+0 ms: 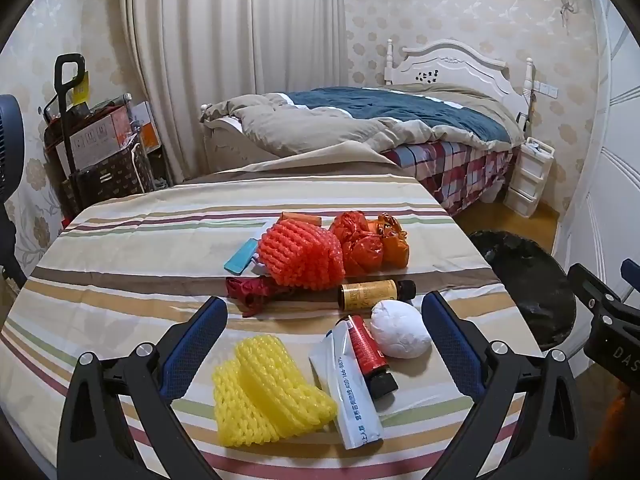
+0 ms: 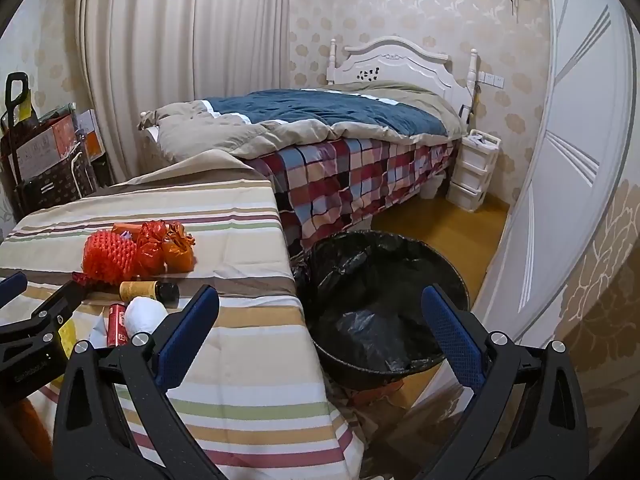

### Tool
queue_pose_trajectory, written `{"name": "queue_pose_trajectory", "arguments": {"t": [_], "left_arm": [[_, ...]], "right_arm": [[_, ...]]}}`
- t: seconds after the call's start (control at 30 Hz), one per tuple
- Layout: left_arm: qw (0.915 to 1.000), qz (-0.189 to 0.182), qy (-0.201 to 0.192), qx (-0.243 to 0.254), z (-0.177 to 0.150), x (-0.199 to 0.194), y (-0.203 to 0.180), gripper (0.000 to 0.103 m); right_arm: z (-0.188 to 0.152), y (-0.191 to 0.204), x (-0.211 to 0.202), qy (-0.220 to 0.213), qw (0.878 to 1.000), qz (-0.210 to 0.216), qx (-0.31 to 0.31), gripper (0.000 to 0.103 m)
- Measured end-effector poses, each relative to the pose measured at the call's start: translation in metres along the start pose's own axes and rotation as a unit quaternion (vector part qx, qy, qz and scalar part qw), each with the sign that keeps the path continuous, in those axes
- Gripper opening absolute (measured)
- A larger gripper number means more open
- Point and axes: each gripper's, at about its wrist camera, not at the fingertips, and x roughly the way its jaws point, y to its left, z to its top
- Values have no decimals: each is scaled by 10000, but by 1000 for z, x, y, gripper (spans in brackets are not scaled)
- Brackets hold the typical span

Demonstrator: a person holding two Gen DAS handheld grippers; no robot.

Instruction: Collect trash

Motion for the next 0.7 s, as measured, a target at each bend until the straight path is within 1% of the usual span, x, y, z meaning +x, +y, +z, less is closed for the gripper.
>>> {"name": "queue_pose_trajectory", "arguments": {"t": [0.3,0.33,0.57,0.7], "left_arm": [[10000,-40,56,-16,1,-2,-1,97],[10000,-44,61,-19,2,-4,0,97],[10000,-47,43,25,-1,-6,-3,97],[9999,-62,66,63,0,0,-9,97]], "right_arm": [[-3,-4,-2,7,10000,-75,-25,99],[-8,-11,-5,5,10000,-29,19,99],[-8,-19,-2,62,9999,-81,128,99],[-8,-18,2,96,9998,-114,139,99]]}}
